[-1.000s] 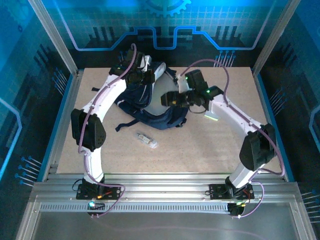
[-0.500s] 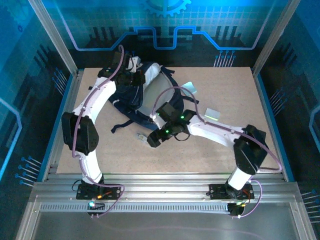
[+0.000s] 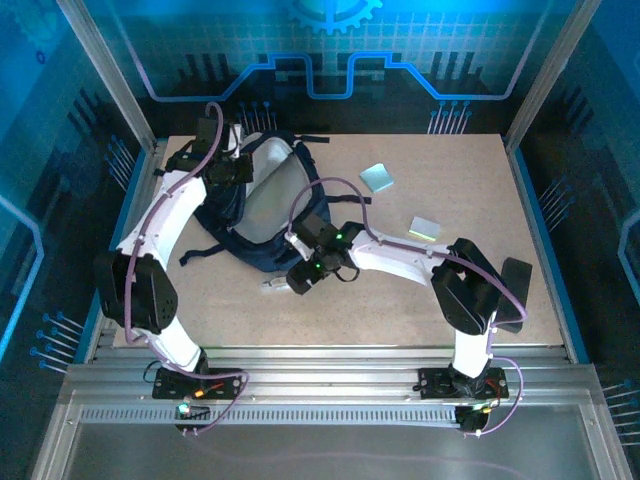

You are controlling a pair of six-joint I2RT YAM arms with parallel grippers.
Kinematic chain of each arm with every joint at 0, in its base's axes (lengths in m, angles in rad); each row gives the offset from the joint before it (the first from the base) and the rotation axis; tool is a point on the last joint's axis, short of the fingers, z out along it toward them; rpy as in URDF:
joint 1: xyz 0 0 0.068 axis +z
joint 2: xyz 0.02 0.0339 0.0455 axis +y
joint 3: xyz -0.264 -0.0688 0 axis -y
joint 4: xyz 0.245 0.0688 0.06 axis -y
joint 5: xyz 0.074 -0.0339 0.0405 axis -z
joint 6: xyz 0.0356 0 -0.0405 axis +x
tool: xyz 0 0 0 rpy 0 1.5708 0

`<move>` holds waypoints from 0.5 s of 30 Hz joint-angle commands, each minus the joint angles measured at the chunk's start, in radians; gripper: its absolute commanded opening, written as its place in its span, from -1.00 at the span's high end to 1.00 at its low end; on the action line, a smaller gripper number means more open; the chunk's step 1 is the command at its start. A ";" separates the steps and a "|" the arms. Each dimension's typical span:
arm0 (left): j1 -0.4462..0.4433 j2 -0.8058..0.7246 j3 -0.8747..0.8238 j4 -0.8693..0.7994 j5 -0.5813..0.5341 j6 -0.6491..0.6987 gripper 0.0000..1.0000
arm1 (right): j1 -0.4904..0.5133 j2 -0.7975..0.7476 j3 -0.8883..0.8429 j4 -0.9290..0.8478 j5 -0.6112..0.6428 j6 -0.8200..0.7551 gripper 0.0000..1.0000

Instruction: Pack books, pencil case, and school supplies into a backpack

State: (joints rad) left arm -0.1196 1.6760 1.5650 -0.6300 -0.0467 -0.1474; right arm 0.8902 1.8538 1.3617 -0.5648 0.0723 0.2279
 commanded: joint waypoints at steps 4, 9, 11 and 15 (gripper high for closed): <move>0.023 -0.048 -0.010 0.024 -0.045 -0.026 1.00 | -0.125 -0.058 -0.028 -0.039 0.145 0.087 -0.81; 0.008 -0.048 0.019 0.026 0.156 -0.063 1.00 | -0.276 -0.115 -0.074 -0.087 0.206 0.190 -0.83; -0.019 -0.046 0.028 0.022 0.170 -0.069 1.00 | -0.343 -0.145 -0.099 -0.094 0.205 0.225 -0.88; -0.094 -0.025 0.062 -0.003 0.161 -0.067 1.00 | -0.453 -0.208 -0.147 -0.107 0.216 0.254 -1.00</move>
State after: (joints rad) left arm -0.1589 1.6737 1.5570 -0.6350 0.0452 -0.1734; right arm 0.4789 1.7061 1.2438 -0.6224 0.2481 0.4221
